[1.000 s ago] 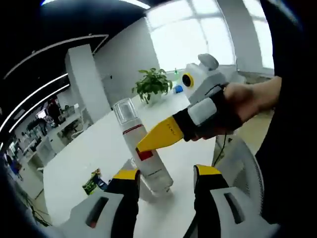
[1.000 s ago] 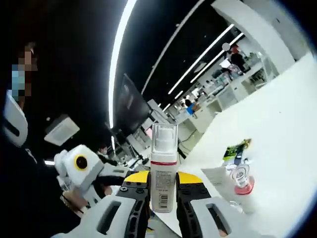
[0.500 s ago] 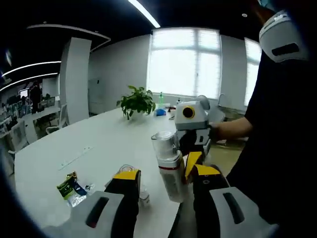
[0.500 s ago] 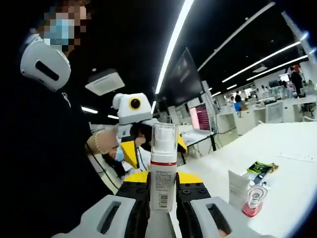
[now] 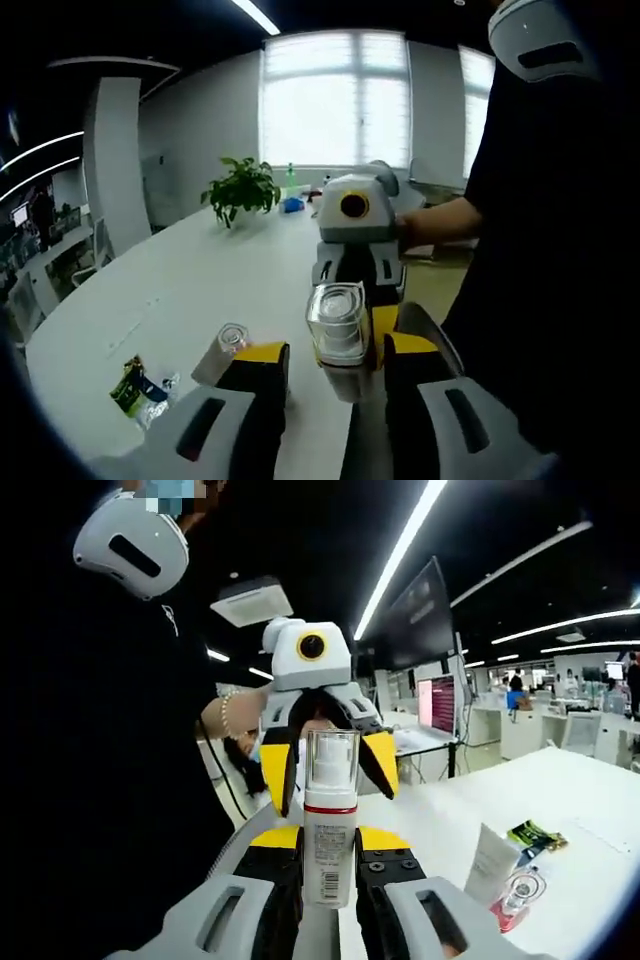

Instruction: Arrange the skincare products in the storage area until every visible bottle or jar stands upright without overlapping.

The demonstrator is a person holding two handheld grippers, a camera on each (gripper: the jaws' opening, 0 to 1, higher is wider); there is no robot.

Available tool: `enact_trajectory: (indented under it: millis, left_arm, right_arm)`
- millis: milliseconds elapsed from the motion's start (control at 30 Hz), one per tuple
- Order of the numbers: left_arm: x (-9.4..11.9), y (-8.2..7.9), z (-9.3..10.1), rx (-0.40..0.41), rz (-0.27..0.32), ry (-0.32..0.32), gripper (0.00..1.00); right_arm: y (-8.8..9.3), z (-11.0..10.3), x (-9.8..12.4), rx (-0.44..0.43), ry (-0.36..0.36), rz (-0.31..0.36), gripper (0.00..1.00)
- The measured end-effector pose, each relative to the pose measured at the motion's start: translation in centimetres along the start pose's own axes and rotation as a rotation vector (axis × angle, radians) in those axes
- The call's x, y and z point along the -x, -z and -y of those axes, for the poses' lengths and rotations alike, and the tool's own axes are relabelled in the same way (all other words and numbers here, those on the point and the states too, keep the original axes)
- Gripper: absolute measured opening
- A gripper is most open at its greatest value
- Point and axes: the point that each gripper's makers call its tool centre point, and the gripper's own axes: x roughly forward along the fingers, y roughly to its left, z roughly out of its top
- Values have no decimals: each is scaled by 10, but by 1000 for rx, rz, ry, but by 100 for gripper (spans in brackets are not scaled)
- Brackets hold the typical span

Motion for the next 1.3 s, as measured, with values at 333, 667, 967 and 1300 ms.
enact_trajectory:
  millis: [333, 667, 967, 1300]
  left_arm:
    - [-1, 12, 7, -73, -91, 41, 31]
    - [-10, 18, 15, -105, -143, 49, 24]
    - [-10, 19, 9, -114, -144, 29, 23]
    - [-22, 26, -7, -113, -151, 10, 23]
  right_arm:
    - [10, -2, -4, 26, -23, -51, 10]
    - [21, 7, -2, 56, 14, -106, 11]
    - [24, 20, 0, 11, 92, -112, 13]
    - [43, 19, 4, -54, 140, -133, 37]
